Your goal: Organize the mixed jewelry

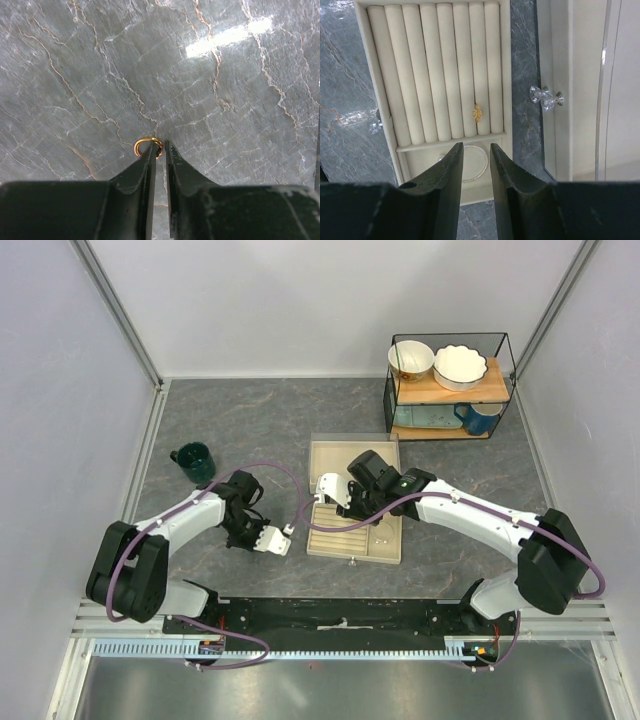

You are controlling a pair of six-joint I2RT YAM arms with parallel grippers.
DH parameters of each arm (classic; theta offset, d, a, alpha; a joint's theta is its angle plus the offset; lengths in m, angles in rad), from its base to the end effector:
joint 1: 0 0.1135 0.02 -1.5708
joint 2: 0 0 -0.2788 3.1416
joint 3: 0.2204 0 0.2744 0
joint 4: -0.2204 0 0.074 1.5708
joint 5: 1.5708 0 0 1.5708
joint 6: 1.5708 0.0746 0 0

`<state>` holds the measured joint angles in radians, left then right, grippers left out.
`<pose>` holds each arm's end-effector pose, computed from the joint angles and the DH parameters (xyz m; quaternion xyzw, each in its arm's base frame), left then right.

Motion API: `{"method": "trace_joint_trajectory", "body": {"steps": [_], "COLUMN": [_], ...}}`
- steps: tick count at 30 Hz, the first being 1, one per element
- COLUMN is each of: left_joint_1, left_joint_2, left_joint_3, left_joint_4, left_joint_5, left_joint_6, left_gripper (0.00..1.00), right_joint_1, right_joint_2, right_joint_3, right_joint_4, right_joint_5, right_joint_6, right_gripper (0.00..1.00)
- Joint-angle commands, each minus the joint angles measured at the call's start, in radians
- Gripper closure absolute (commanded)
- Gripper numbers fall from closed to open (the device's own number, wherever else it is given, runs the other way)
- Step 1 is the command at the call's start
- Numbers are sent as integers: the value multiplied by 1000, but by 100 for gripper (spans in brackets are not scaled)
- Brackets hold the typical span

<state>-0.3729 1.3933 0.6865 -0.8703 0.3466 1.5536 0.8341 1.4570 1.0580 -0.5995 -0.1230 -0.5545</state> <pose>0.1886 -0.1010 0.1155 0.8084 0.5627 -0.1450 0.0934 0.2207 0.2569 0.2173 -0.6260 0.7248 0.0976 0.2708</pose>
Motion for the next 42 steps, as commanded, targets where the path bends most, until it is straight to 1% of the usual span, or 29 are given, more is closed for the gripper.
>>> {"method": "trace_joint_trajectory", "body": {"steps": [1, 4, 8, 11, 12, 17, 18, 20, 21, 23, 24, 26, 27, 29, 30, 31, 34, 35, 36, 37, 38, 39, 40, 41, 42], "left_joint_1": [-4, -4, -4, -4, -4, -6, -4, -4, -6, -4, -4, -6, -4, -4, -3, -3, -3, -3, -3, -1, -1, -1, -1, -3, -3], "left_joint_2": [33, 6, -14, -33, -37, -46, -51, -62, -79, -91, -94, -85, -77, -59, -56, -53, -36, -25, -17, -8, 12, 22, 35, 64, 70], "left_joint_3": [-74, -90, -87, -62, -38, 73, 106, 137, 165, 198, 241, 293, 348, 401, 448, 470, 550, 568, 605, 623, 640, 672, 686, 715, 722], "left_joint_4": [1, 33, 39, 16, 4, -108, -124, -163, -174, -212, -234, -281, -330, -372, -406, -421, -459, -467, -478, -510, -527, -553, -609, -668, -667], "left_joint_5": [-24, -18, 2, 43, 76, 190, 234, 287, 340, 396, 466, 544, 628, 715, 791, 828, 962, 1030, 1066, 1103, 1173, 1207, 1241, 1300, 1321], "left_joint_6": [-67, -92, -122, -151, -164, -204, -216, -225, -237, -256, -269, -285, -294, -302, -306, -308, -328, -340, -337, -331, -316, -300, -284, -206, -217], "left_gripper": [85, 92, 94, 96, 98, 99, 99, 99, 99, 98, 98, 98, 98, 99, 98, 98, 99, 98, 98, 98, 98, 99, 98, 98, 99], "right_joint_1": [2, 3, 3, 2, 2, -4, -15, -32, -55, -87, -119, -147, -168, -182, -191, -196, -220, -231, -253, -263, -273, -295, -306, -331, -340], "right_joint_2": [-34, -32, -30, -30, -30, -40, -43, -53, -55, -66, -72, -98, -107, -133, -141, -155, -181, -185, -196, -201, -205, -207, -207, -207, -211], "right_joint_3": [-4, -4, -6, -7, -7, -4, -3, 5, 10, 22, 25, 19, 16, 11, 10, 10, 22, 36, 43, 51, 63, 71, 85, 86, 88], "right_joint_4": [10, 10, 14, 15, 15, 29, 36, 40, 41, 44, 50, 69, 87, 104, 113, 119, 130, 133, 141, 145, 156, 173, 178, 202, 217], "right_joint_5": [5, 6, 0, 0, 3, -1, -4, -35, -52, -116, -141, -219, -246, -312, -332, -348, -423, -443, -504, -532, -555, -617, -653, -691, -757], "right_joint_6": [-10, -9, -4, -4, -4, 4, 7, 13, 25, 36, 39, 48, 51, 57, 57, 59, 56, 59, 57, 57, 74, 80, 84, 99, 108], "right_gripper": [64, 64, 64, 64, 64, 65, 65, 66, 66, 65, 65, 63, 61, 59, 56, 54, 52, 51, 51, 50, 50, 50, 50, 50, 50]}}
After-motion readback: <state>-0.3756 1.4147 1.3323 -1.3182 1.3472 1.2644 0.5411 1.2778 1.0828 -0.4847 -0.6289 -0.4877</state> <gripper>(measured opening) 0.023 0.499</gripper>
